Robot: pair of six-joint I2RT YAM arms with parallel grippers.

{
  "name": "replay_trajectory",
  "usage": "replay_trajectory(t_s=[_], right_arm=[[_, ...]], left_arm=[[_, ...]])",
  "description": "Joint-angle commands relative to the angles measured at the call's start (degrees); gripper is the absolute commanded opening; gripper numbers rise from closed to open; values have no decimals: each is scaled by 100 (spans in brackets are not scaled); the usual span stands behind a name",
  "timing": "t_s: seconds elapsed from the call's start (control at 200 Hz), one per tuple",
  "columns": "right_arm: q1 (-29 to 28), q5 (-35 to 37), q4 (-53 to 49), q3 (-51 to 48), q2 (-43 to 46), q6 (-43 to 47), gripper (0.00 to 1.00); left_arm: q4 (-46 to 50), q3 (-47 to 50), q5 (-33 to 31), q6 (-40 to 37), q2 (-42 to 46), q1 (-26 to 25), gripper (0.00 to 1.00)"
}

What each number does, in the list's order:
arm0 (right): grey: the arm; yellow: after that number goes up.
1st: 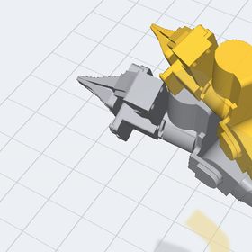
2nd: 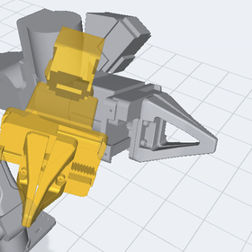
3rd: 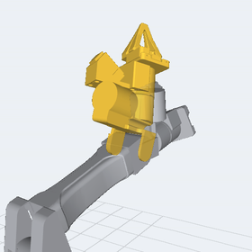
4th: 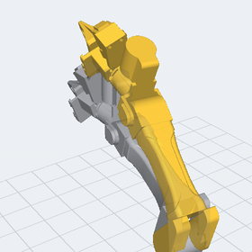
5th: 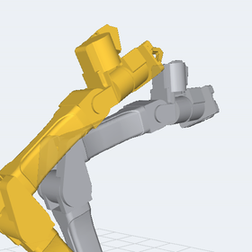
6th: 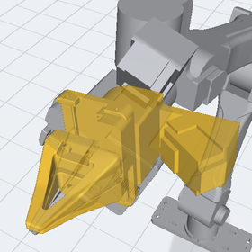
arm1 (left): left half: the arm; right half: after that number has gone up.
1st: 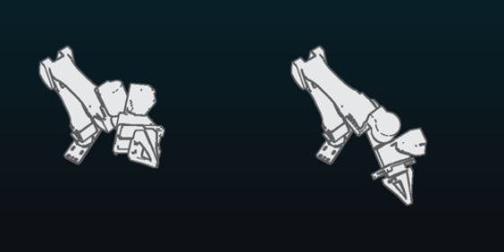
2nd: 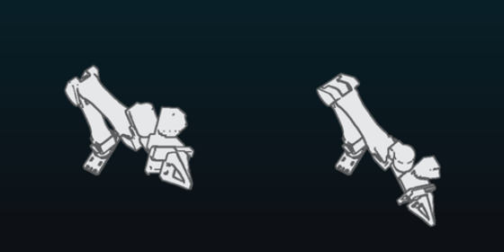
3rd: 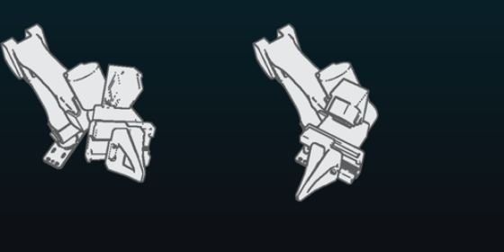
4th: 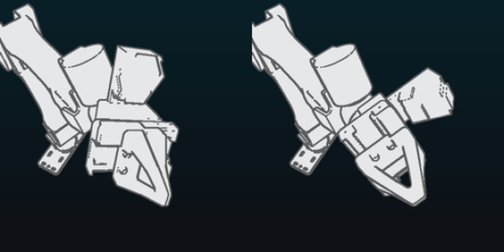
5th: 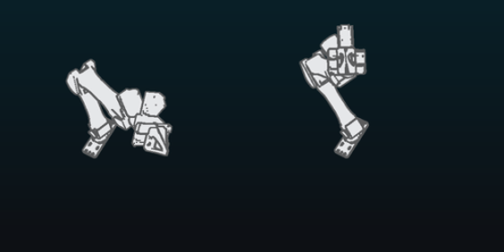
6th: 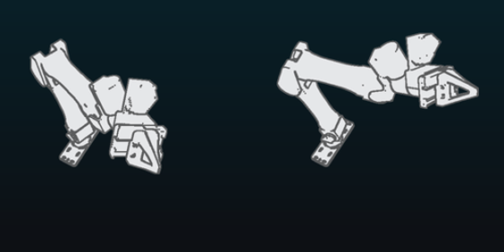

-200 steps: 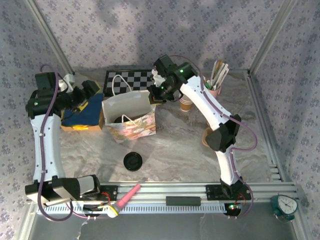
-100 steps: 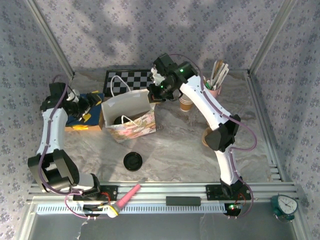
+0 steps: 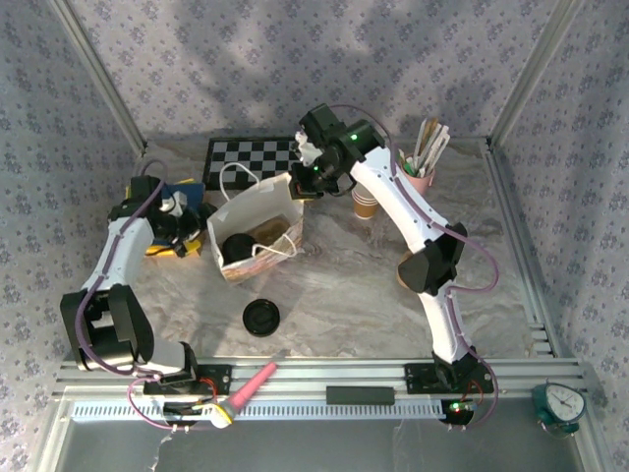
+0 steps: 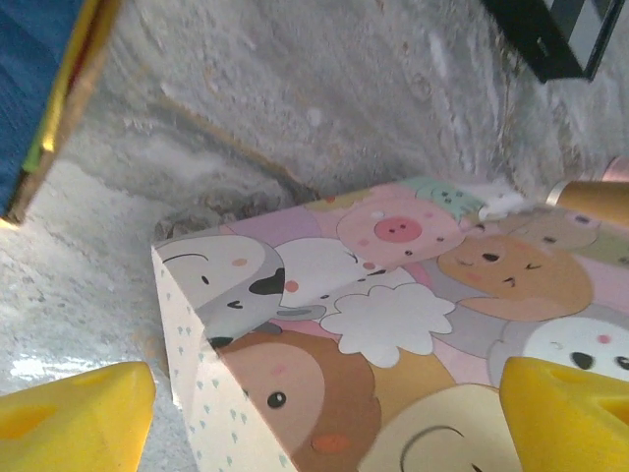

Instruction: Pack the takeout coffee

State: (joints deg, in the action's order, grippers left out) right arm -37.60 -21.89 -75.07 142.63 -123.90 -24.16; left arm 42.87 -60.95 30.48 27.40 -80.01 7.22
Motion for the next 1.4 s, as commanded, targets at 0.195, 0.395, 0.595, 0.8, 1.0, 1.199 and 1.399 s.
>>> replay_trajectory(t_s=[0.195,0.395,0.595,0.8,1.0,1.199,1.399], right_arm=[[196,9,-42,276,-103,112,0],[335,-212,-39,340,-191,193,0],[307,-375,62,444,-338,189,9],[153,-456,138,602,-502,175,23],[103,-258,197,693,-312,123,46],[118,-46,455,670,160,58,75],[131,185,572,575,522,48,89]], left_arm=[[59,388,108,-30,648,-188,89],[-7,627,160,116,830,-351,89],[77,517,-243,85,728,-191,91],[-64,127,-135,80,317,420,91],[-121,-118,-2,-104,-63,405,91],[-253,-128,41,-147,-388,408,91],[-326,-171,50,-200,-599,383,91]])
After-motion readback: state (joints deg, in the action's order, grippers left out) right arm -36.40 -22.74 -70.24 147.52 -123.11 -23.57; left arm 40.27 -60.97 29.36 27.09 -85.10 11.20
